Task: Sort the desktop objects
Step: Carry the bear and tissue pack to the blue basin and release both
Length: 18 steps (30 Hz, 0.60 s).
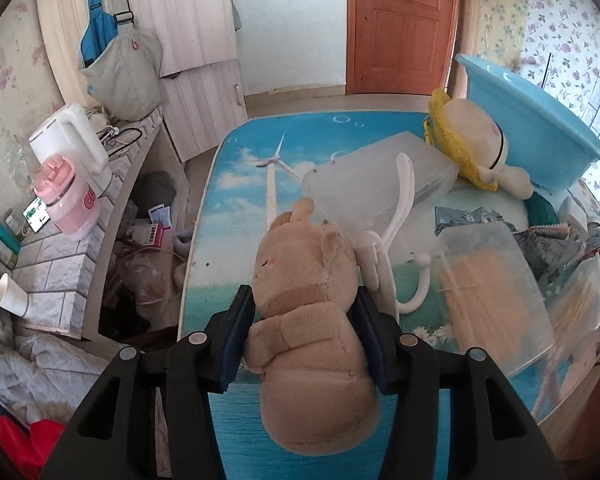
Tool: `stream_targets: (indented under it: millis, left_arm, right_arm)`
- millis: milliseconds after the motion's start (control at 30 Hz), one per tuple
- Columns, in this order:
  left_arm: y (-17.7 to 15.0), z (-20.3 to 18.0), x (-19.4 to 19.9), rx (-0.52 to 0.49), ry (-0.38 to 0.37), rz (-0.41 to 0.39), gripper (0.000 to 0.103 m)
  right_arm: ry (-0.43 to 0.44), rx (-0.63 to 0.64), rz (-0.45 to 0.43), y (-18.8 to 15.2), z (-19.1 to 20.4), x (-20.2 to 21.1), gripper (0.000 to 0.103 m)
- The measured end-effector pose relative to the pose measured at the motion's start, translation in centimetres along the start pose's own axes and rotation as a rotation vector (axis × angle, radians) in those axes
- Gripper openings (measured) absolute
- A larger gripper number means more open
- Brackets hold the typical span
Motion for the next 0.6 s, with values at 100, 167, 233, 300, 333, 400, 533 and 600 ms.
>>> stream_targets:
  millis: [100,167,233,300,333,400,533,600]
  left_arm:
    - [0.3,-0.1,0.9,-0.014,-0.003,-0.021,0.049]
    - [0.4,0.1,1.7,-0.023,-0.012,-0.047,0.049]
    - [0.2,0.4,2.6,-0.034,-0.021,-0.069,0.049]
    - [0.2,0.7,3.3,-0.026,-0.041,-0.084,0.049]
    - [0.3,1.0,3.5,-0.02,-0.051,-0.088,0.049]
    - [0.2,1.2,4.5,-0.007,-0.069,-0.105,0.049]
    - [0.4,1.3,6.4,0.013,-0.12,-0.144,0.049]
    - [0.8,1.2,7.1,0.02,-0.134,-0.163,0.049]
  right_arm:
    - [0.0,0.005,-0.008,0.0,0.0,-0.4,0.076]
    - [-0.002,-0.015,-0.02,-0.2,-0.1,-0.3,0.072]
    - [0.005,-0.04,-0.041,-0.4,-0.2,0.1,0.062]
    - [0.005,-0.063,-0.063,-0.6,-0.2,0.5,0.062]
    - [-0.001,-0.07,-0.076,-0.8,-0.1,1.0,0.062]
    - [-0.012,-0.07,-0.093,-0.8,0.2,1.6,0.062]
    - [-0.019,-0.074,-0.124,-0.5,1.1,3.2,0.062]
    - [-0.023,-0.057,-0.141,-0.1,1.9,4.1,0.062]
Point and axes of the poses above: each gripper's, at about its wrist camera, not at the fingertips, and x roughly against the way its jaws point, z to its left, y to its top, the point moved 1 cm from there along -x, roughly the way its jaws point, and after that the axes turned 13 degrees about y, right-handed, at the moved point
